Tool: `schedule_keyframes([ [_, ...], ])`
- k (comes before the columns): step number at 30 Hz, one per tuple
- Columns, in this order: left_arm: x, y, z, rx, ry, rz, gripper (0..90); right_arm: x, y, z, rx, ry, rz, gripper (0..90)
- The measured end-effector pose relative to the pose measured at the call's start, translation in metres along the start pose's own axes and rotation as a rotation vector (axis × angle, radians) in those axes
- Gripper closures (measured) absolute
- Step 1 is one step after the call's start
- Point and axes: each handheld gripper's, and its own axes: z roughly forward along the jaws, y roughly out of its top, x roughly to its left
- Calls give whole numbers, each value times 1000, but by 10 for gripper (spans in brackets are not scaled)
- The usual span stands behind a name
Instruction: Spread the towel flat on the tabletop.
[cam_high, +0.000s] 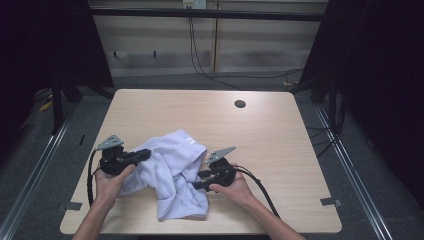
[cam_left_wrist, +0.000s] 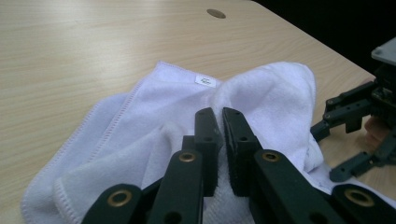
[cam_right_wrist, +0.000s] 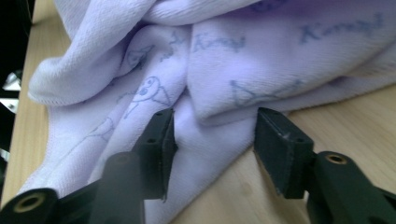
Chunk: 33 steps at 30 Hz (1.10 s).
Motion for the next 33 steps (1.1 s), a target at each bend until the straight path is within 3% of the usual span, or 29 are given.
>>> schedule_keyframes([
  [2, 1, 0, -1, -7, -4, -6, 853, 2, 0, 1, 2, -10, -14, 466],
  [3, 2, 0, -2, -15, -7, -18, 854, 7, -3, 1, -10, -41, -58, 483],
  [5, 1, 1, -2, -31, -25, -34, 856, 10, -5, 1, -19, -67, -86, 571],
  [6, 1, 1, -2, -31, -25, -34, 857, 10, -5, 1, -19, -67, -86, 571],
  [7, 1, 2, -4, -52, -46, -43, 858, 12, -6, 0, -5, -55, -90, 704],
  [8, 1, 2, -4, -52, -46, -43, 859, 12, -6, 0, -5, -55, -90, 704],
  [9, 0, 4, -5, -60, -49, -41, 859, 11, -6, 0, -5, -48, -78, 740],
  [10, -2, 6, -8, -76, -51, -34, 860, 8, -7, -1, -9, -10, -27, 830],
  [13, -3, 8, -12, -100, -66, -36, 862, 3, -7, -3, -8, 17, 5, 853],
  [16, -4, 11, -20, -138, -65, -42, 863, -8, -1, -26, -67, 16, 54, 863],
  [20, 0, 14, -27, -175, -76, -63, 865, -23, 8, -68, -169, -41, 81, 866],
  [21, 0, 14, -27, -175, -76, -63, 865, -23, 8, -68, -169, -41, 81, 866],
  [22, 0, 15, -28, -184, -72, -66, 866, -30, 12, -89, -205, -77, 87, 866],
  [24, -1, 19, -34, -215, -62, -64, 866, -35, 15, -110, -232, -116, 96, 867],
  [25, -1, 19, -34, -215, -62, -64, 867, -35, 15, -110, -232, -116, 96, 867],
  [29, -3, 30, -48, -280, -51, -65, 868, -49, 18, -157, -299, -193, 123, 867],
  [30, -3, 30, -48, -280, -51, -65, 869, -49, 18, -157, -299, -193, 123, 867],
  [33, -4, 35, -56, -309, -50, -63, 869, -57, 20, -179, -334, -233, 144, 867],
])
